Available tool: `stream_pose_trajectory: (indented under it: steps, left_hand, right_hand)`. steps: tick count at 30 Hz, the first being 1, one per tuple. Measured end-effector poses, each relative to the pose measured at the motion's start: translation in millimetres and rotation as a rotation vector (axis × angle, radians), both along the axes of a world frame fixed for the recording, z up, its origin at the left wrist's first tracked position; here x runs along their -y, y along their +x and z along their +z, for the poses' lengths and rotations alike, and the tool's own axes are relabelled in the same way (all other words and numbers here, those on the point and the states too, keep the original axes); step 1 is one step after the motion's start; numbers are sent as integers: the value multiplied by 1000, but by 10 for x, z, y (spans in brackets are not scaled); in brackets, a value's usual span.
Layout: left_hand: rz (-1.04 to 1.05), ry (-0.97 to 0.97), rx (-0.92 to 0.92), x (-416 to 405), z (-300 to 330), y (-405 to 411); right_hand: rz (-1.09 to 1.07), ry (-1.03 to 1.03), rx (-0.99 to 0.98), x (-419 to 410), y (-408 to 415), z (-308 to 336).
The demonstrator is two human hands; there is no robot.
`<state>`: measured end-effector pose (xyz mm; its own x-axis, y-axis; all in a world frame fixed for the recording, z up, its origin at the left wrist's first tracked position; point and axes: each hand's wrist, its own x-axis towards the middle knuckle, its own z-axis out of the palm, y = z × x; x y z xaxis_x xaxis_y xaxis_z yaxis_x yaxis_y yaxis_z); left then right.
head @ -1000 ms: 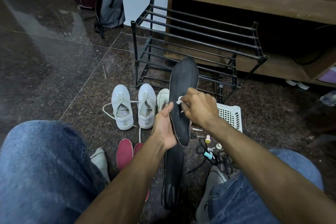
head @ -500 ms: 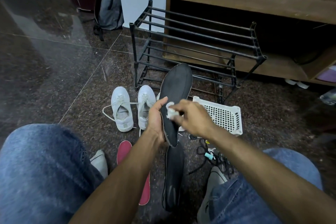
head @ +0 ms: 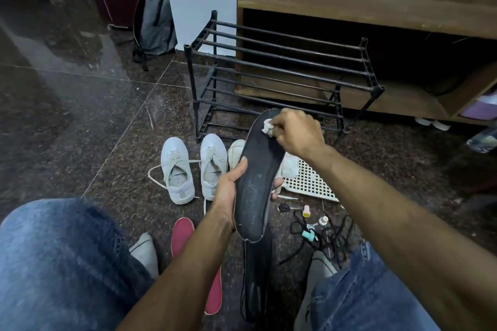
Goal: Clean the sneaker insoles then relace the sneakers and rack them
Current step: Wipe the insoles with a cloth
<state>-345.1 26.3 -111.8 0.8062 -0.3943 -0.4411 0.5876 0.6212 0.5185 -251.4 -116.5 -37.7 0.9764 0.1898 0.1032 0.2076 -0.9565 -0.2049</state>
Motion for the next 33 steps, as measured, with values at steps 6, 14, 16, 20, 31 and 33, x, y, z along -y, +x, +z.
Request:
stream_pose_trajectory:
  steps: [6,14,16,20,31,33]
  left_hand:
    - [130,-43,-34,-53,-18,90]
    - [177,-101,-70,1,-47,50]
    - [199,-88,-73,-51,-40,65]
    - [187,-147,-73,-181,-94,118]
    - [242,-153,-94,-188,-106,172]
    - [315,-172,-95,-267,-145,190]
  right_hand:
    - [384,23,-116,-209,-777,-117]
    - [205,-204,37,-206,-442,-40]
    - [251,-221,30,-274,-538,-78]
    - [525,-99,-100,-340,-1026,-222]
    - [482,-87,-66,-322,-846,-363]
    - [572,1,-147,-299,-1007,-419]
